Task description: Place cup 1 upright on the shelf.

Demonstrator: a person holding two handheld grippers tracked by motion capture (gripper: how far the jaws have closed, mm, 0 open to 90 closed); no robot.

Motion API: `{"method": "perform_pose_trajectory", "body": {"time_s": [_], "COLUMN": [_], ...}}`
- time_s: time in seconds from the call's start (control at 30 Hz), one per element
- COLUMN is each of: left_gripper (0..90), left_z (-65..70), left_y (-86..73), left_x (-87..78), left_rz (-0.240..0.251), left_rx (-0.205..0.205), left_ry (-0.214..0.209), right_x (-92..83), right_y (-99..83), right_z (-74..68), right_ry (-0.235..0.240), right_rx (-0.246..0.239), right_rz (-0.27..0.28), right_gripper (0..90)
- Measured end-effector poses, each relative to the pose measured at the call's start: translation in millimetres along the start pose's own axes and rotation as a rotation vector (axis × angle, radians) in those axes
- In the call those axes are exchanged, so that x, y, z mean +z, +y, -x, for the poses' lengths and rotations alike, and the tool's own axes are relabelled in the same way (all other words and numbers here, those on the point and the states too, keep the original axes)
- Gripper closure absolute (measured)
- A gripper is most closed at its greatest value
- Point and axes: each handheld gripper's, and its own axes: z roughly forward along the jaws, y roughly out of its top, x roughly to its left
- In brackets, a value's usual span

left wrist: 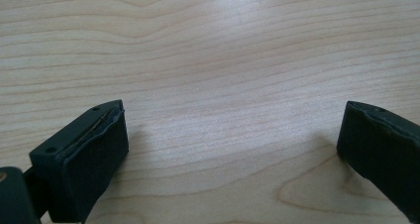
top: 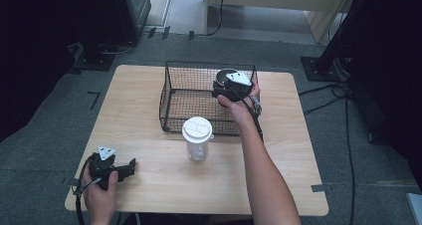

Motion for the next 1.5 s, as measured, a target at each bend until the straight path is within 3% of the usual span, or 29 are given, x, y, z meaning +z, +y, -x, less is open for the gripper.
{"method": "perform_pose_trajectory", "body": {"time_s": [0.6,0.93,1.0,1.13,1.5], "left_gripper": [0.0,0.0,0.0,0.0,0.0], "left_z": [0.1,0.1,0.1,0.1,0.0], "left_y": [0.0,0.0,0.0,0.0,0.0], "left_x": [0.0,0.0,0.0,0.0,0.0], "left_rz": [0.000,0.000,0.000,0.000,0.000], "left_rx": [-0.002,-0.002,-0.002,-0.002,0.000], "left_ry": [0.000,0.000,0.000,0.000,0.000], "right_x": [14.4,12.6,11.2,9.1,-0.2], "right_y": [-12.8,-12.3,-11.1,-8.8,4.7], "right_z": [0.1,-0.7,-1.5,-0.4,-3.1], "right_ry": [-0.005,-0.002,0.013,-0.002,-0.027], "right_rx": [0.020,0.023,0.019,0.006,0.029], "right_rz": [-0.089,-0.094,-0.086,-0.074,0.000], "right_gripper": [6.7,6.0,0.0,0.0,0.0]}}
